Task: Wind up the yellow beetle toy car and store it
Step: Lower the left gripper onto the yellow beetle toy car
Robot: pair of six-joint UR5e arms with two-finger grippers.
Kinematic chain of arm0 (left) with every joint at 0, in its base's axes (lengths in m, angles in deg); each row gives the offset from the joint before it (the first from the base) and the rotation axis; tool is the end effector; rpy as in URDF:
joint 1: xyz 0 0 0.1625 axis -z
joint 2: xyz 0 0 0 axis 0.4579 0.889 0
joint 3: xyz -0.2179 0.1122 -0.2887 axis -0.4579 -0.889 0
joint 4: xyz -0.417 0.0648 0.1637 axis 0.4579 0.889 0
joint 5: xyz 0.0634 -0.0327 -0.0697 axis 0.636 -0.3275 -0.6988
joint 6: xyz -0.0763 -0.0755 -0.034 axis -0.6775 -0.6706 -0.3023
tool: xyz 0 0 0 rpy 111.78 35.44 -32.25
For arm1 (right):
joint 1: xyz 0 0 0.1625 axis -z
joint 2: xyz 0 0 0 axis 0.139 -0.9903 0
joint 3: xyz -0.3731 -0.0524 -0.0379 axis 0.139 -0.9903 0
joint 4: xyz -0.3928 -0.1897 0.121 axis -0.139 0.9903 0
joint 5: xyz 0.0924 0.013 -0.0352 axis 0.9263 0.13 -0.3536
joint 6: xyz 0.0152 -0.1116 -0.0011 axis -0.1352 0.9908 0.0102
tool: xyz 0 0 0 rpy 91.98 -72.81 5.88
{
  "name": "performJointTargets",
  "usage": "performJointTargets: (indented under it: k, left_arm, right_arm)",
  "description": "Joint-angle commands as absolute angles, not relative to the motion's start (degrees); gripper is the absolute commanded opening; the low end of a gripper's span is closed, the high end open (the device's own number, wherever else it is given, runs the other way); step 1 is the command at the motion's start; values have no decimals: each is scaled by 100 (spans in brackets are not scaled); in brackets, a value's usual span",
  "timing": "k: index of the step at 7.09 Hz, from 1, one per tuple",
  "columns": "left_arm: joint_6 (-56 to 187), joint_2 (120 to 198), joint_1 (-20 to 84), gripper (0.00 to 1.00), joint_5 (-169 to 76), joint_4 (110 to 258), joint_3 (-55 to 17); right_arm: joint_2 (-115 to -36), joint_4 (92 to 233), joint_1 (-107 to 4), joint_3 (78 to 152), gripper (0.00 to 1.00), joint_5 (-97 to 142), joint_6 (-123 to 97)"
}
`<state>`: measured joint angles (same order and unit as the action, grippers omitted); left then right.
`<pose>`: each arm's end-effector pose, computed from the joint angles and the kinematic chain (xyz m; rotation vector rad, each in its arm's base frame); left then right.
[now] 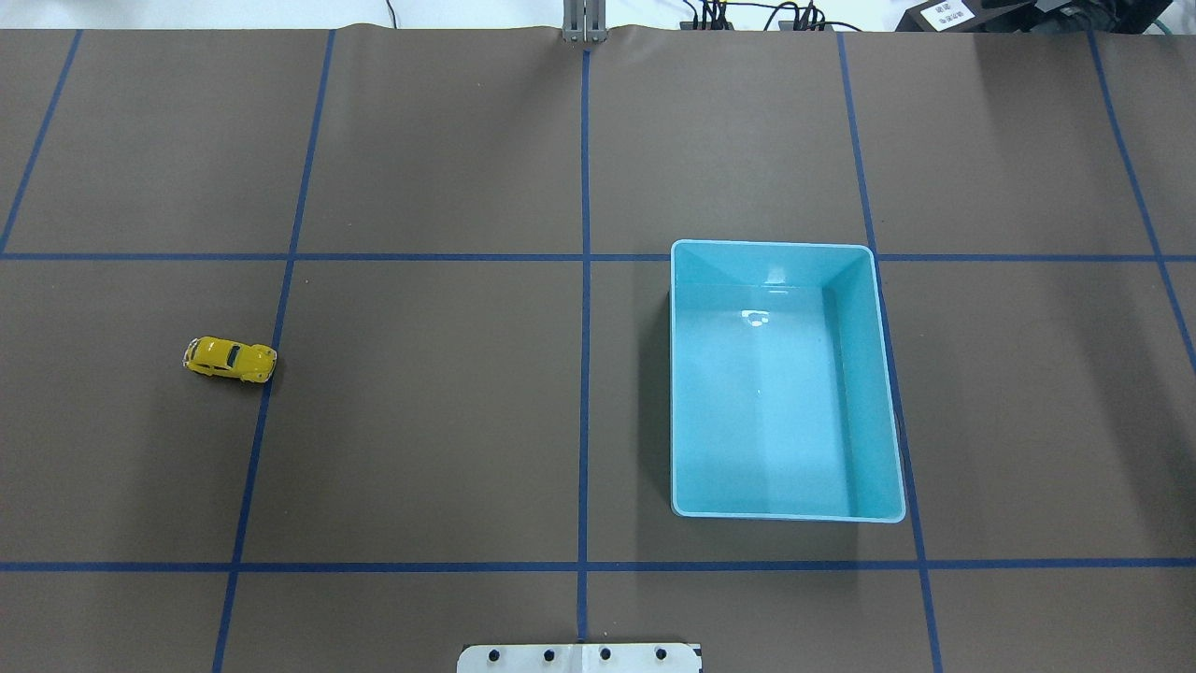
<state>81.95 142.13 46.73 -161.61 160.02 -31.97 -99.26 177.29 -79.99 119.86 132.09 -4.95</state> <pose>0.1023 -0.5432 0.4610 0.2020 0.8441 0.4196 0.0388 -0.5132 0.5857 -0.0250 -0.7465 0.0906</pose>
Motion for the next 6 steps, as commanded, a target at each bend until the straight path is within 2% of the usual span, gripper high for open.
performJointTargets:
  k: [1,3,6]
  left_arm:
    - [8208,14799,3756,99,-15888,16002,-3470]
    - [8209,15554,2781,99,-15240,15932,-3505]
    - [8270,15909,1376,99,-14186,15748,-3653]
  right_arm:
    - [-9927,17729,-7999,11990,99,13227,-473]
    - [-9962,17729,-7999,12025,99,13235,-465]
    - [-9988,17721,-7999,11990,99,13218,-456]
